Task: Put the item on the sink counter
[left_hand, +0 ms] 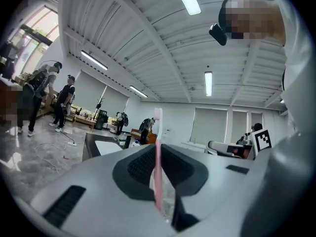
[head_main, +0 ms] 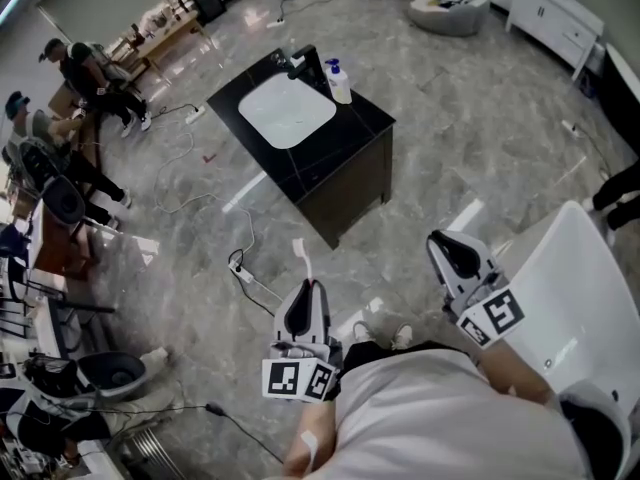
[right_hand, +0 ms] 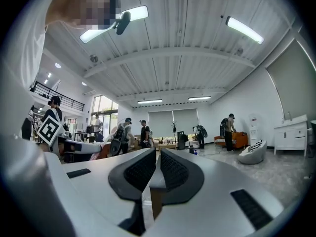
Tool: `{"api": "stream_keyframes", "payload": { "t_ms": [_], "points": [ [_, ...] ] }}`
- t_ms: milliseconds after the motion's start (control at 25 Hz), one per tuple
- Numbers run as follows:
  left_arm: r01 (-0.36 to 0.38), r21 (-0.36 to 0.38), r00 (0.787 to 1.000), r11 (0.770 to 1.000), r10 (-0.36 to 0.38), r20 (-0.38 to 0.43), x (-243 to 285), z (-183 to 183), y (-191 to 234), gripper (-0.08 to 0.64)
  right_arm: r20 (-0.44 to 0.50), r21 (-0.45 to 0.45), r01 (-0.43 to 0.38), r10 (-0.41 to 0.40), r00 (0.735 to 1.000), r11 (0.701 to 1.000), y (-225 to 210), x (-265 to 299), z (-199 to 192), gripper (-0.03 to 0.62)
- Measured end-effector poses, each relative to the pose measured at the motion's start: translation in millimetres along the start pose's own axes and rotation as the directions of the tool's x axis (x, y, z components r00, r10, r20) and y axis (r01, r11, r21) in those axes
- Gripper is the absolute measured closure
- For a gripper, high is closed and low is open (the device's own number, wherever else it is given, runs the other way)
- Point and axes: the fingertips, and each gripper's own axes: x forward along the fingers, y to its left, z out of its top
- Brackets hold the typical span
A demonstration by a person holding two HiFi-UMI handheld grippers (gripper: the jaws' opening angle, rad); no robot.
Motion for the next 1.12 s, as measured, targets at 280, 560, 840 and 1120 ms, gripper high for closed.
{"api": "stream_keyframes", "payload": {
  "t_ms": [280, 560, 840, 1120],
  "points": [
    [-0.026, 0.008, 1.0, 1.0, 0.026, 0.004, 1, -6, -20, 0.525, -0.008, -0.009, -0.003, 0.003, 1.0, 1.0, -17, -20, -5, 0.54],
    [-0.032, 0.026, 0.999, 0.999, 0.032, 0.013, 7, -3, -27, 0.525, 0.016, 0.001, -0.022, 0.022, 1.0, 1.0, -22, -18, -2, 0.54],
    [-0.026, 0.016, 0.999, 1.0, 0.026, 0.022, 24, -7, -14, 0.525, 0.009, -0.026, -0.016, 0.016, 1.0, 1.0, -29, -5, -4, 0.54],
    [0.002, 0.001, 1.0, 1.0, -0.002, 0.029, 45, -8, 2, 0.525, -0.008, -0.011, 0.005, -0.005, 1.0, 1.0, -36, 15, -9, 0.54]
  ]
}}
